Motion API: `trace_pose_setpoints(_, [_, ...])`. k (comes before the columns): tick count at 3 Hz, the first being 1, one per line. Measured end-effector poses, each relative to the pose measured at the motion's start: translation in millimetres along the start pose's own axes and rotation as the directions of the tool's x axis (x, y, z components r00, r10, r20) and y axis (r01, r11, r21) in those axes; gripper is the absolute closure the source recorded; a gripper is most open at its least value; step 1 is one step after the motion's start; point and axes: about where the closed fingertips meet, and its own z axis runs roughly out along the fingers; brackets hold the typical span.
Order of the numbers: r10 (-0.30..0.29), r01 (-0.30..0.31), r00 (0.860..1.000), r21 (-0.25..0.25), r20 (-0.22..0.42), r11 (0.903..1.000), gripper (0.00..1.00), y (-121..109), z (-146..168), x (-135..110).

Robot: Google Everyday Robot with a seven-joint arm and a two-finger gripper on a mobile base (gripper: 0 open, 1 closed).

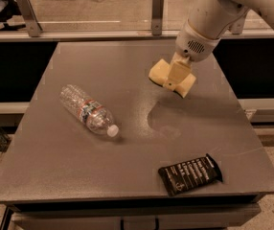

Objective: Pick sponge

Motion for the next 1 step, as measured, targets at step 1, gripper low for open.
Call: trace_pose_setpoints(1, [0.000, 0.000, 1.000, 0.000, 0.000, 1.0000, 1.00, 0.0, 0.1, 0.0])
